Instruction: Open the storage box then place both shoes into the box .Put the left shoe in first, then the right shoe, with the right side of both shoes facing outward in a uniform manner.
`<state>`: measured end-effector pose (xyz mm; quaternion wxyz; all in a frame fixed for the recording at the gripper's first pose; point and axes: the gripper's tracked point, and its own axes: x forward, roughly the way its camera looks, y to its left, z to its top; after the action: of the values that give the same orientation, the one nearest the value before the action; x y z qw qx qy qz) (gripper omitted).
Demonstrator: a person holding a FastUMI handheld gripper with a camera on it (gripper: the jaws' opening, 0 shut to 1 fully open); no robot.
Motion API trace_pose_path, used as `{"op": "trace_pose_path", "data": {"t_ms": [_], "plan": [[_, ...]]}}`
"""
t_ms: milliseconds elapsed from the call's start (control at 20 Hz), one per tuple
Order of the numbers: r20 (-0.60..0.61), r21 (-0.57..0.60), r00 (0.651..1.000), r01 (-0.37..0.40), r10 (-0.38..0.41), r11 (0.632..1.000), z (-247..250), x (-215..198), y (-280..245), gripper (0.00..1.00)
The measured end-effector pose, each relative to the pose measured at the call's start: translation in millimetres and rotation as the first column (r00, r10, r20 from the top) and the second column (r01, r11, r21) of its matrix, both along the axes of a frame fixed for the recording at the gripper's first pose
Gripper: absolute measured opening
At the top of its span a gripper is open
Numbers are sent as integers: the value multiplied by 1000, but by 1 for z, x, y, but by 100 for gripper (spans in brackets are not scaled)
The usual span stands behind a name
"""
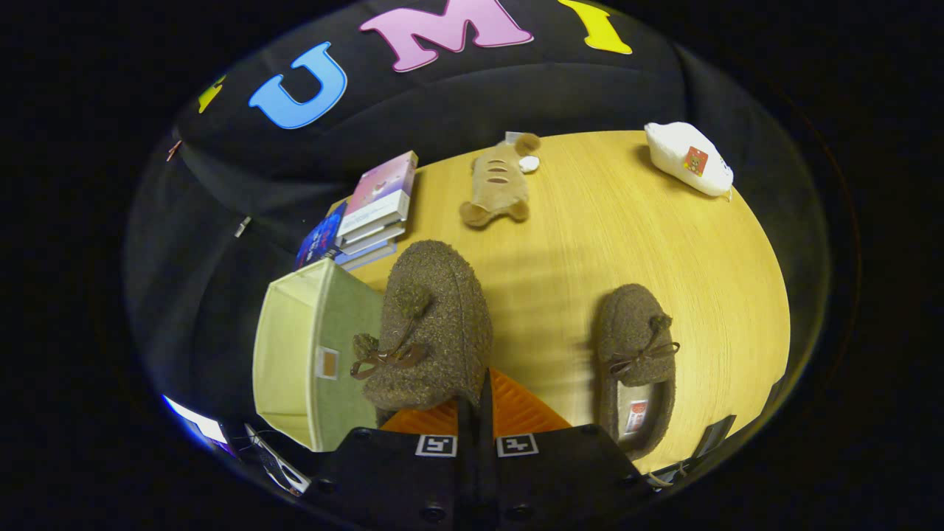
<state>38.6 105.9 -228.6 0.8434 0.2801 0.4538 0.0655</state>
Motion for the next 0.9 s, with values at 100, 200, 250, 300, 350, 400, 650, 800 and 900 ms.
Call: {"op": "trace_pose_path", "data": {"t_ms": [100, 200, 250, 300, 350, 400, 650, 800, 900], "plan": [[31, 37, 999, -15, 14, 999, 31, 8, 23, 5], [51, 75, 998, -30, 26, 997, 57, 14, 50, 5], [55, 96, 998, -43, 38, 994, 67, 16, 65, 5], [58, 117, 997, -56, 50, 992, 75, 18, 82, 5], [59, 134, 996, -69, 62, 989, 76, 20, 101, 5], [57, 149, 996, -81, 73, 986, 80, 21, 118, 5], [10, 166, 994, -111, 111, 980, 67, 30, 193, 5], [-41, 168, 993, -100, 108, 981, 50, 35, 224, 5], [-78, 171, 991, -95, 110, 981, 38, 36, 241, 5]]}}
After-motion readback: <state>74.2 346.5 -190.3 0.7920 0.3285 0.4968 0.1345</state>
